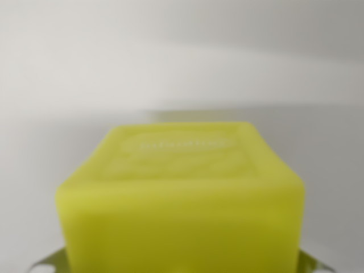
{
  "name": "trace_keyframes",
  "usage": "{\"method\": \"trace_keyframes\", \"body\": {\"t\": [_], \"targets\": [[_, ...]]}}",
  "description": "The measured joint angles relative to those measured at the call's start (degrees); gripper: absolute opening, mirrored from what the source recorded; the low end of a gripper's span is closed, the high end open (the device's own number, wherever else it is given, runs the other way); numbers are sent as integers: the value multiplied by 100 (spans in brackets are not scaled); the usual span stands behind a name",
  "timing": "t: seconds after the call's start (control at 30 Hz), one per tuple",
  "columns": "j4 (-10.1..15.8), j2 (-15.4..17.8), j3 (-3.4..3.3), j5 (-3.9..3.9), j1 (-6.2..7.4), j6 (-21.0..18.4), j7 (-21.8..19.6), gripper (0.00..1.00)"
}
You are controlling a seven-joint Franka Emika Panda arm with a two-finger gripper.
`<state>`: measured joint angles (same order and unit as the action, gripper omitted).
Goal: Pick yellow cube
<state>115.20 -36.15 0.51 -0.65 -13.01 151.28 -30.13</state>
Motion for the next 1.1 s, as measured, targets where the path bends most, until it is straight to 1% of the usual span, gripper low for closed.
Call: {"method": "trace_keyframes", "body": {"t": [0.57,1.1], "targets": [[132,547,0,12,2,-417,10,0],[183,1025,0,23,2,-845,18,0]]}}
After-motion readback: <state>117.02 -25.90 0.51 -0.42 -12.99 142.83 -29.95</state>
